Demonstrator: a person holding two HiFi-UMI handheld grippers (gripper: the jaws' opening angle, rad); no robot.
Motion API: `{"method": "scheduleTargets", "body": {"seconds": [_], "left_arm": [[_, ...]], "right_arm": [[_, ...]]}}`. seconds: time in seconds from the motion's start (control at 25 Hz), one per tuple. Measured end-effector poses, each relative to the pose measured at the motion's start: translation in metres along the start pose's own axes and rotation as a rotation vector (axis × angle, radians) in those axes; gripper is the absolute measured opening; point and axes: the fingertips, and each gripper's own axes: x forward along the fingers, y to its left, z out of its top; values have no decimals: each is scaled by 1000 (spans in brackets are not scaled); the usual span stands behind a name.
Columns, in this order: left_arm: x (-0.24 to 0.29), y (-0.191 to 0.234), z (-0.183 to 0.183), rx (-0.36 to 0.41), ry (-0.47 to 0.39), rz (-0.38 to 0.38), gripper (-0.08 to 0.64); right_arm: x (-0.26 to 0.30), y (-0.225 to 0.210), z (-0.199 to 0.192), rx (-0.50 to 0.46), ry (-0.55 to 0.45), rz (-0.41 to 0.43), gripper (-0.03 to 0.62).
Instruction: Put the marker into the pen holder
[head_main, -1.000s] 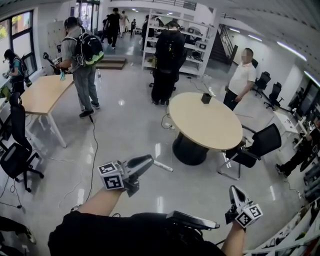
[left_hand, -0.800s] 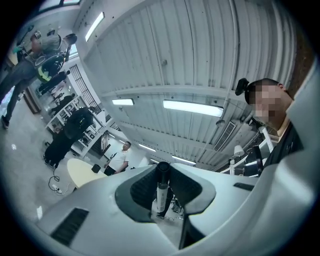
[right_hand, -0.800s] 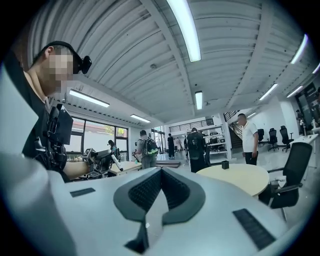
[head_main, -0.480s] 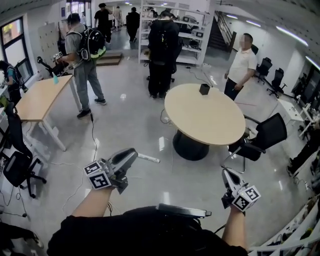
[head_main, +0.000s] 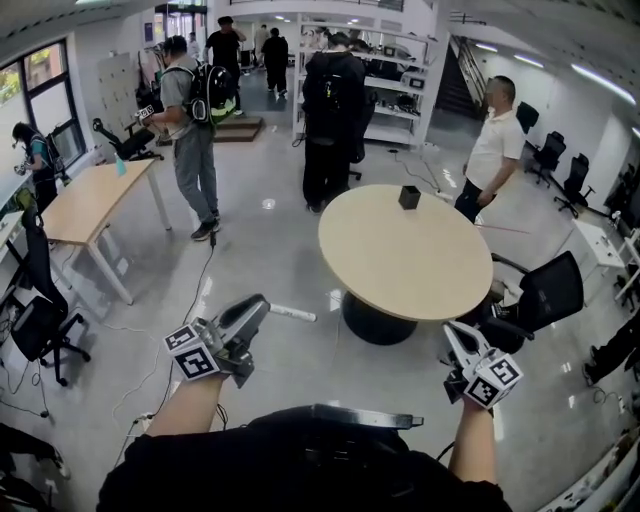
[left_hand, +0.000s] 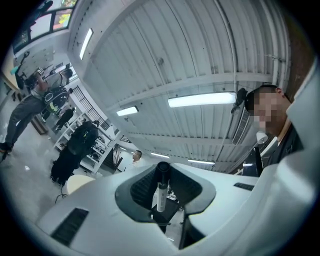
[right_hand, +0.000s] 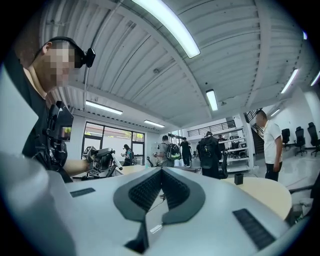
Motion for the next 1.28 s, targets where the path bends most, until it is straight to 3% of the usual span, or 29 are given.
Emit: {"method": "scheduleTargets", "body": {"seconds": [0.24,0.48,0.68,0.96,1.28], "left_arm": [[55,14,-25,-8,43,-8,74],[105,54,-40,-58,66,-71,72],[144,121,-33,-112,60,-145,74],[186,214,10,-125,68,-237,72],[223,308,12,-164,94,-264,72]], "right_arm": [[-13,-55,-16,33,8,-28,3],[-13,-100,-23,56,19,-124,3],[20,-127,-11,16,27,-213,3],[100,-148,9,-2,18,-291,3],[168,-187,-2,23,34,-340,3]]}}
